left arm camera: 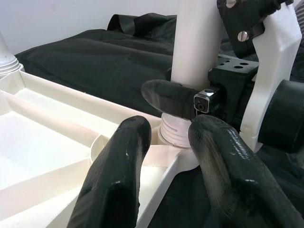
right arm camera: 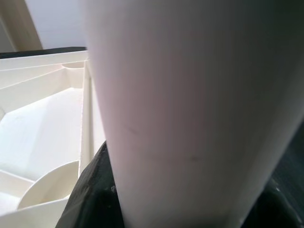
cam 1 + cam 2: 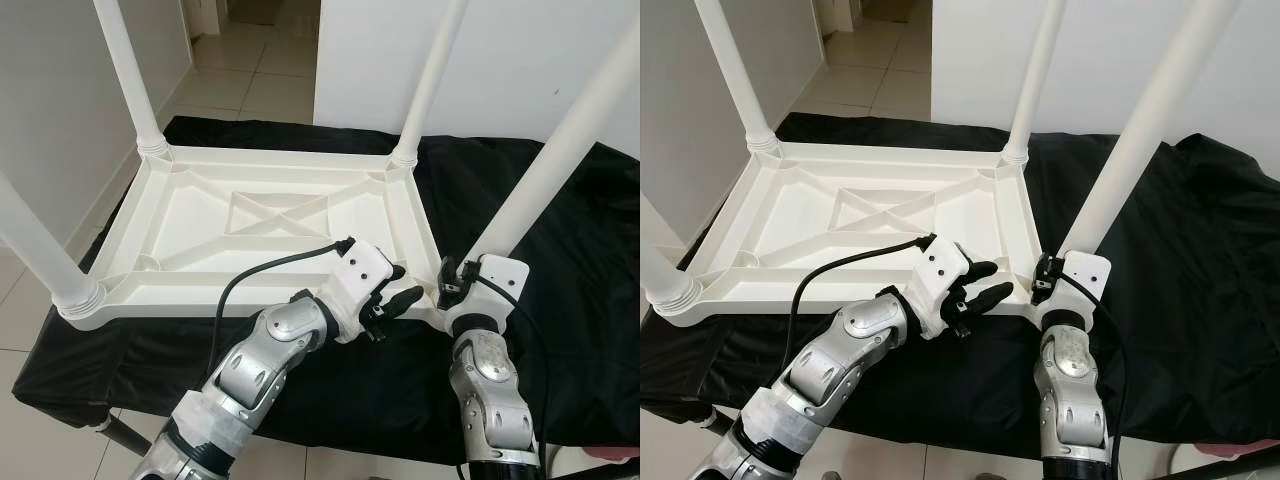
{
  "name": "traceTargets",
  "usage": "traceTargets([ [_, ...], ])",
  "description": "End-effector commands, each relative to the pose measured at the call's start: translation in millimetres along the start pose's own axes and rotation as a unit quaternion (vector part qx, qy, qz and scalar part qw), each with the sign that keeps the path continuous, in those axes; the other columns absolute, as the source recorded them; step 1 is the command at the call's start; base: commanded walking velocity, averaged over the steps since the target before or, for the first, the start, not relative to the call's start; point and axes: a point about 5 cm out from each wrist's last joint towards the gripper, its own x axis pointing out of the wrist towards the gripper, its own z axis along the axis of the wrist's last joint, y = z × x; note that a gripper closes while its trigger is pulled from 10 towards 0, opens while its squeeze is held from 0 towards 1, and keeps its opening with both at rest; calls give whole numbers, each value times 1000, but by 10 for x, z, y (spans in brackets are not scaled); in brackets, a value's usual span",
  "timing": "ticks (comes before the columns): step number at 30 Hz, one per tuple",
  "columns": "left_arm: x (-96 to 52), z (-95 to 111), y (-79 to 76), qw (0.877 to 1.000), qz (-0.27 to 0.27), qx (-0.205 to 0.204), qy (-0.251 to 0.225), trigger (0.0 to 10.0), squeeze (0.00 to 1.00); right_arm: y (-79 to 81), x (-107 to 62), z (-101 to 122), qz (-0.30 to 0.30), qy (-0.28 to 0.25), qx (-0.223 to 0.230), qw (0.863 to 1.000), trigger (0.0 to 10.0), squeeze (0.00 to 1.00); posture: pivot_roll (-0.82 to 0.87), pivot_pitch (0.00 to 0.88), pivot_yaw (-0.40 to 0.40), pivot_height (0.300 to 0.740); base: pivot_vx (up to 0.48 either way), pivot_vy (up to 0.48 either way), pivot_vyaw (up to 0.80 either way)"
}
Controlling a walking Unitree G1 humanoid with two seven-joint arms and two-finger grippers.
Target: Building children table
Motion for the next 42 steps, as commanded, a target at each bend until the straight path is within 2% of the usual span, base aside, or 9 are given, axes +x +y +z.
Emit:
traceTargets([
  [1, 14, -6, -25, 1000, -19, 2, 5, 10000, 0, 83, -34, -106, 9, 33, -5, 999, 10000, 0, -93, 0, -11, 740, 0, 0, 0],
  [6, 22, -5, -36, 1000, -22, 2, 5, 10000, 0, 79, -42, -114, 14, 37, -28, 999, 10000, 0, -93, 0, -12, 740, 0, 0, 0],
  [7, 20, -5, -19, 1000, -20, 3, 5, 10000, 0, 65, -37, -103, 13, 33, -26, 999, 10000, 224, -94, 0, -15, 740, 0, 0, 0],
  [8, 20, -5, -19, 1000, -20, 3, 5, 10000, 0, 65, -37, -103, 13, 33, -26, 999, 10000, 224, -94, 0, -15, 740, 0, 0, 0],
  [9, 19, -3, -11, 1000, -19, 4, 5, 10000, 0, 67, -36, -96, 14, 30, -25, 999, 10000, 1000, -94, 0, -15, 740, 0, 0, 0],
  [24, 35, 7, 11, 1000, -11, 6, 1, 10000, 0, -108, 39, -67, 120, 32, -47, 991, 10000, 1000, -91, 0, -32, 740, 0, 0, 0],
  [25, 37, 8, 12, 1000, -11, 6, 0, 10000, 0, -147, 51, -72, 134, 35, -58, 989, 10000, 322, -91, 0, -33, 740, 0, 0, 0],
  [26, 40, 7, 10, 1000, -11, 7, 0, 10000, 0, -177, 54, -78, 167, 37, -66, 983, 10000, 0, -93, 0, -36, 740, 0, 0, 0],
  [42, 43, -5, 10, 1000, -15, 10, 1, 10000, 0, -323, 183, 93, 365, 16, -108, 924, 10000, 0, -91, 0, -34, 740, 0, 0, 0],
])
